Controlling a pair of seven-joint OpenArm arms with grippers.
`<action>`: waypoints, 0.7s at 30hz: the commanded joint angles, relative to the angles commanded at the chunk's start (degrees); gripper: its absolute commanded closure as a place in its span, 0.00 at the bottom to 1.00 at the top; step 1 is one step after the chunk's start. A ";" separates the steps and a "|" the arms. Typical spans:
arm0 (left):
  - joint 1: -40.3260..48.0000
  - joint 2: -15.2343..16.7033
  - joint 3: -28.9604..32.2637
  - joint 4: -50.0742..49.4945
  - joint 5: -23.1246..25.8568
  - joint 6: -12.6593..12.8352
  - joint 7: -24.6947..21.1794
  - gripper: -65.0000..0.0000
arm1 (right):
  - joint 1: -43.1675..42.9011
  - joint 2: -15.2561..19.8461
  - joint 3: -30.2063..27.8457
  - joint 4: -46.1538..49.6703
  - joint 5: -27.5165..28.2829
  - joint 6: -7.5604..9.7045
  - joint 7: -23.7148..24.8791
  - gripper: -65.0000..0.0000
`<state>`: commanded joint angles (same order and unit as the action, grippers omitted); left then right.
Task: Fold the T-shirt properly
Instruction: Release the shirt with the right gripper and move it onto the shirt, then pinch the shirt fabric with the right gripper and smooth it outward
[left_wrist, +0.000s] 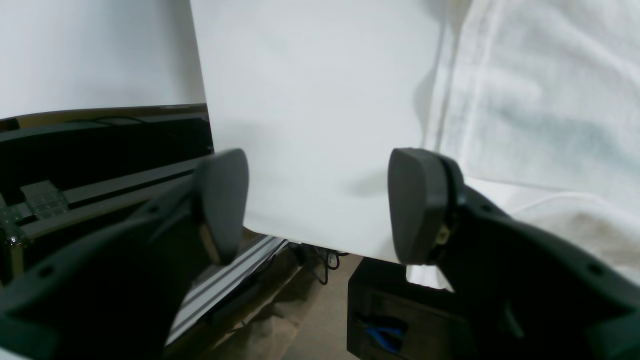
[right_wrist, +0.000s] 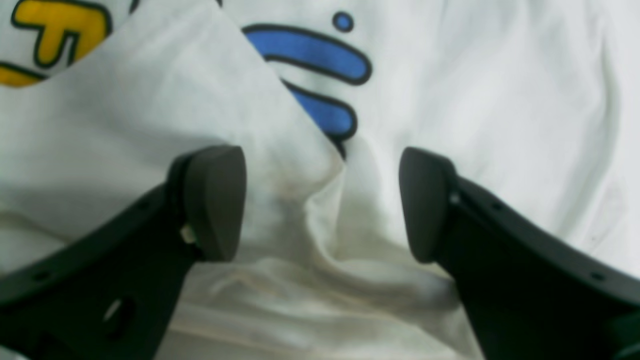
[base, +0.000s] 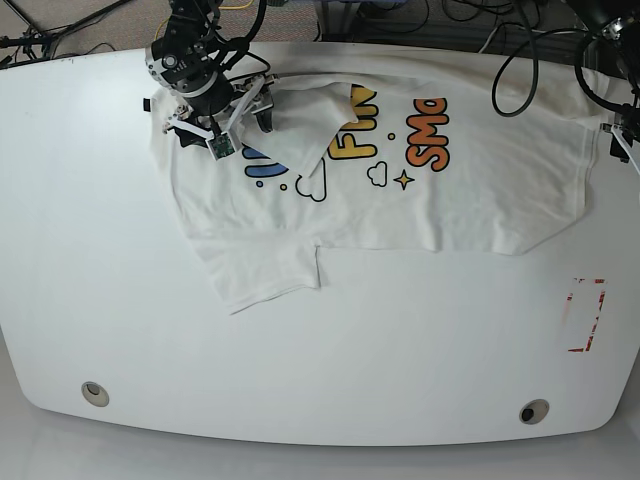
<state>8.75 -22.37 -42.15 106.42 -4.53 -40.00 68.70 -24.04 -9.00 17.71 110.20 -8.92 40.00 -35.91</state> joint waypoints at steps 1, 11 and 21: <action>0.00 0.00 0.00 0.00 0.00 0.00 0.00 0.39 | 0.00 0.00 0.00 0.00 0.00 0.00 -0.18 0.35; 0.00 0.88 0.00 -0.09 0.00 0.00 0.00 0.39 | 0.00 0.00 0.09 -1.49 0.00 0.00 -0.18 0.79; 0.09 1.05 3.34 -0.09 0.09 0.00 0.00 0.40 | -0.09 0.00 0.09 0.62 0.00 0.00 0.18 0.98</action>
<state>8.84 -21.32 -38.81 106.33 -4.44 -40.00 68.70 -24.13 -9.00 17.80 110.81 -8.92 40.00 -35.74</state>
